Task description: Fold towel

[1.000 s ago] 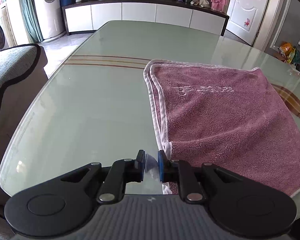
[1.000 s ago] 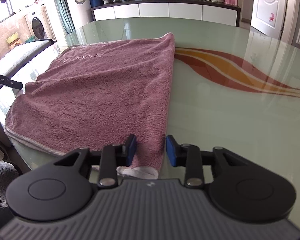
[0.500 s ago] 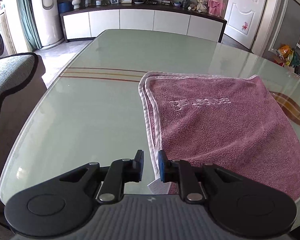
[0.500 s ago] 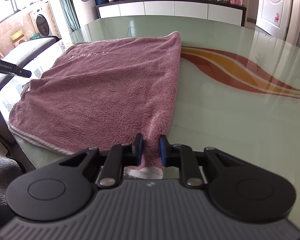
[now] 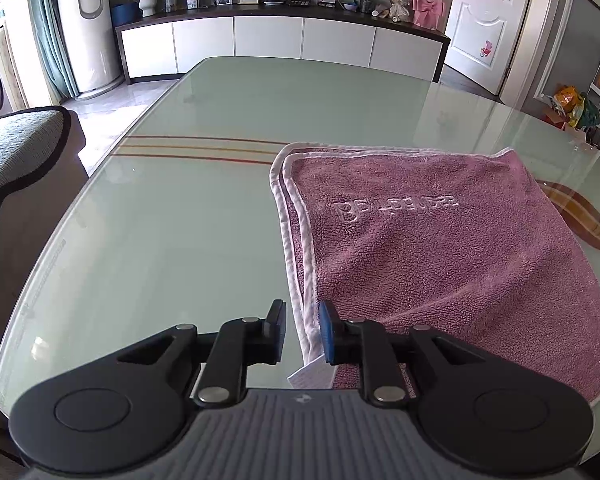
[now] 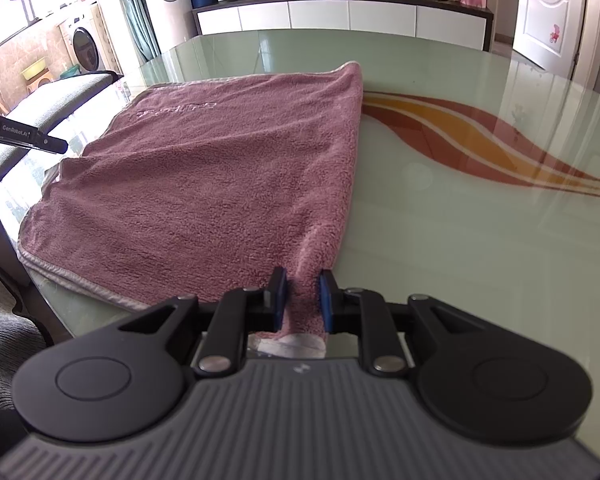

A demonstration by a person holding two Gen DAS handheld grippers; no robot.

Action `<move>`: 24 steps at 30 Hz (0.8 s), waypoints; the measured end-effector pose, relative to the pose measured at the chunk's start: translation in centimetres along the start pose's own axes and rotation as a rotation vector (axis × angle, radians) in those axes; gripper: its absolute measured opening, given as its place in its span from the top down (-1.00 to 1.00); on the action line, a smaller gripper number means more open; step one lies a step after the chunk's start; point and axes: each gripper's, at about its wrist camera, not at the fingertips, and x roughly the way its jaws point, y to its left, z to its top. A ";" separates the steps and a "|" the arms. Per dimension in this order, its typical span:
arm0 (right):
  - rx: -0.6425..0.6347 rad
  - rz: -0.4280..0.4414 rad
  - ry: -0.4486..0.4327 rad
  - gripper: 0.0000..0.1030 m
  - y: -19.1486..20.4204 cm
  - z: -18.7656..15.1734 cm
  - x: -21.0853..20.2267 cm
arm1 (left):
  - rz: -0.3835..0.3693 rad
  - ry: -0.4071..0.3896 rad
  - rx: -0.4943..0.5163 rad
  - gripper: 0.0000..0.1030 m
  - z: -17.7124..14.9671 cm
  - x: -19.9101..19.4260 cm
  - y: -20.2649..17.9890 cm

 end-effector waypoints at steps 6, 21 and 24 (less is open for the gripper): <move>0.000 0.002 0.001 0.67 0.0 0.0 0.0 | -0.002 0.006 0.000 0.58 -0.1 0.2 -0.1; 0.000 0.009 0.000 0.66 -0.1 0.0 0.1 | 0.002 0.006 0.009 0.56 0.0 0.2 -0.3; -0.001 0.009 -0.002 0.66 -0.1 0.0 0.1 | 0.003 0.006 0.011 0.56 0.0 0.1 -0.4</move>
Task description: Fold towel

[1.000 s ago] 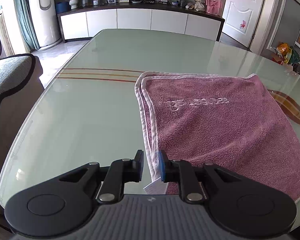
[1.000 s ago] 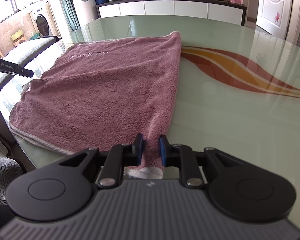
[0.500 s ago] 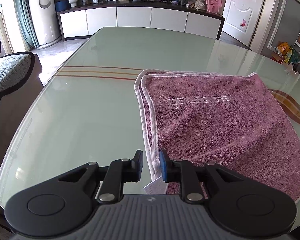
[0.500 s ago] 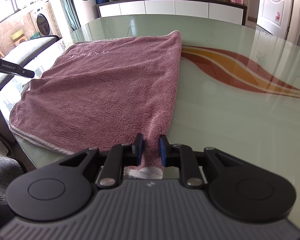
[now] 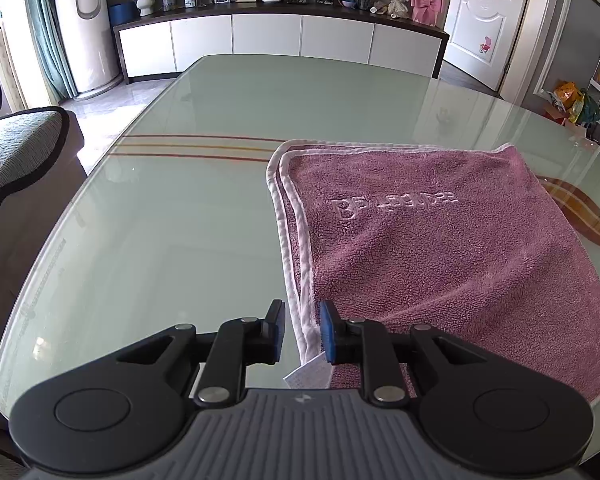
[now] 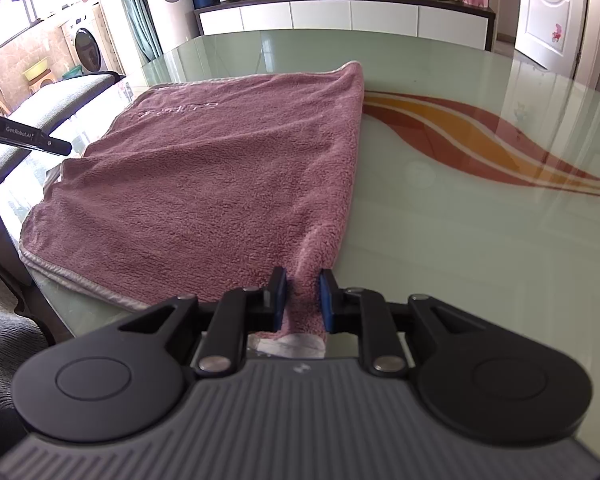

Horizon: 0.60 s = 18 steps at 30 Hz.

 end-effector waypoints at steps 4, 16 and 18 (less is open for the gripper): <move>0.000 0.001 -0.001 0.66 0.0 0.0 0.0 | 0.000 -0.004 0.002 0.55 0.1 -0.1 0.0; -0.005 0.001 0.001 0.66 0.0 0.0 0.1 | 0.000 -0.004 0.002 0.52 0.2 -0.1 0.0; -0.005 0.001 0.001 0.66 0.0 0.1 0.0 | 0.000 -0.004 0.004 0.51 0.1 -0.1 0.0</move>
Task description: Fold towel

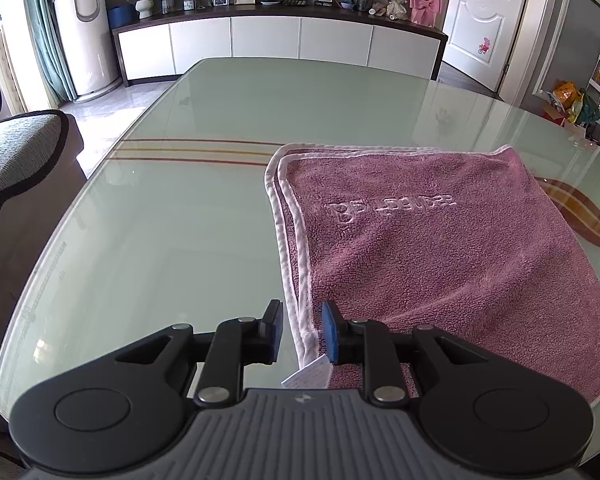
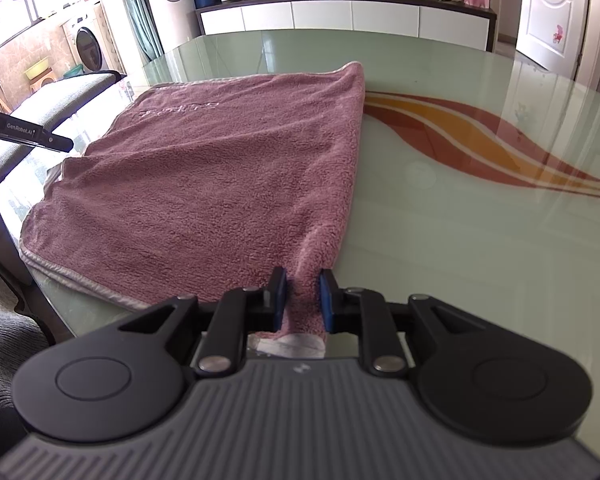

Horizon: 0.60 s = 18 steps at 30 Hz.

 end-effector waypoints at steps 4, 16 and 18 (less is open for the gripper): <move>-0.001 -0.001 0.000 0.66 0.0 0.0 -0.1 | -0.001 -0.001 -0.002 0.51 0.0 0.0 0.0; -0.002 -0.002 -0.001 0.66 0.1 0.1 0.0 | 0.000 0.002 0.003 0.50 0.0 0.1 -0.1; -0.003 -0.003 -0.001 0.66 0.1 0.1 0.0 | 0.003 0.000 0.006 0.49 0.1 0.0 -0.1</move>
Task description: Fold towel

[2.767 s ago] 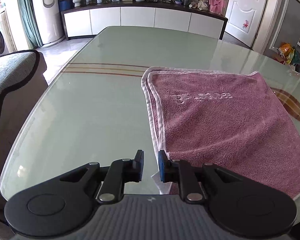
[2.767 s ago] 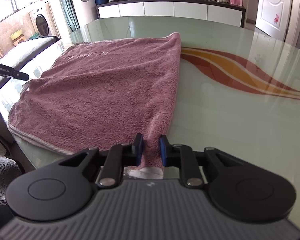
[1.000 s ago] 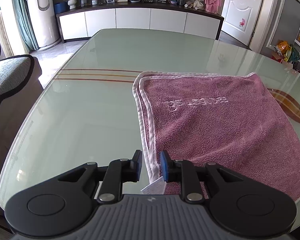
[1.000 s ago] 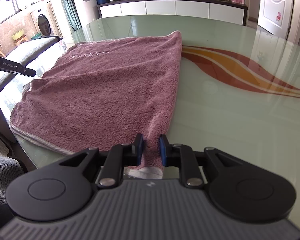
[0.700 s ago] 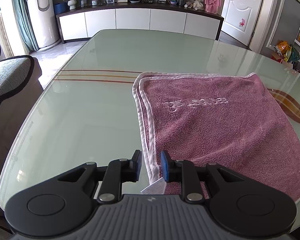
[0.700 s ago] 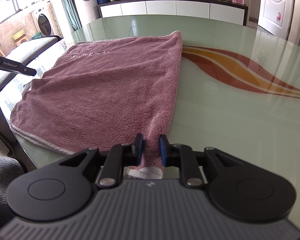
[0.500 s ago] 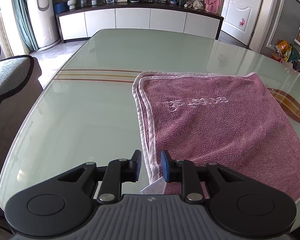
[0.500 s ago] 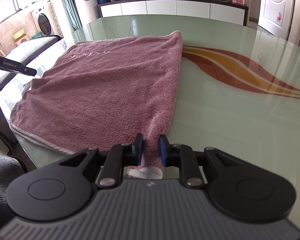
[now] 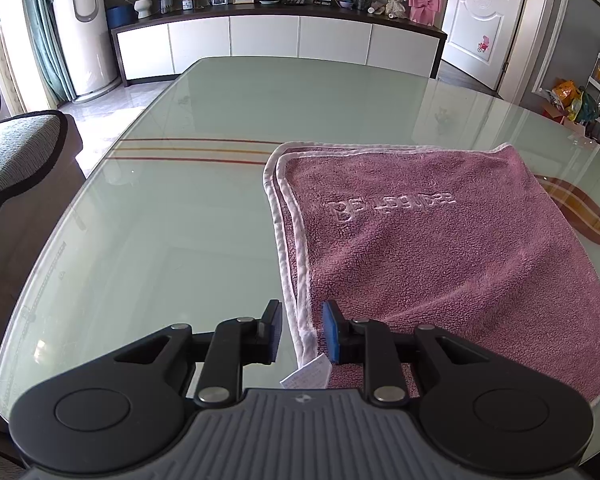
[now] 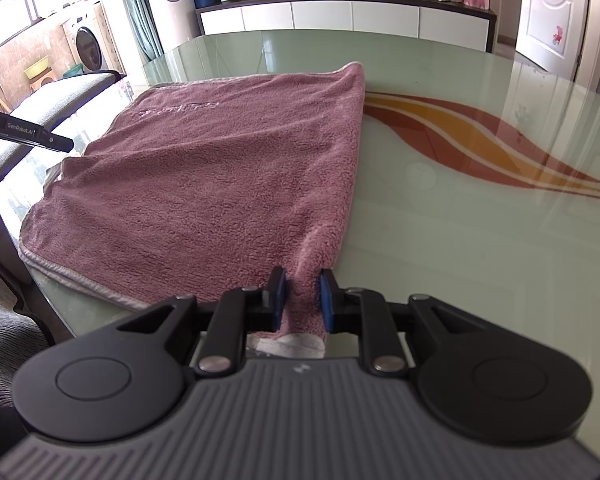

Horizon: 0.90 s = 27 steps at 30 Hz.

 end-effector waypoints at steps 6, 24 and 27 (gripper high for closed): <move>0.005 0.004 -0.002 0.64 -0.2 -0.1 -0.1 | 0.006 -0.008 0.003 0.44 0.6 0.0 -0.2; -0.016 0.013 0.010 0.64 -0.2 0.2 0.0 | 0.013 -0.043 -0.015 0.43 2.7 0.5 0.4; -0.011 0.009 0.008 0.63 -0.2 0.2 0.0 | 0.011 -0.045 -0.010 0.43 2.9 0.6 0.4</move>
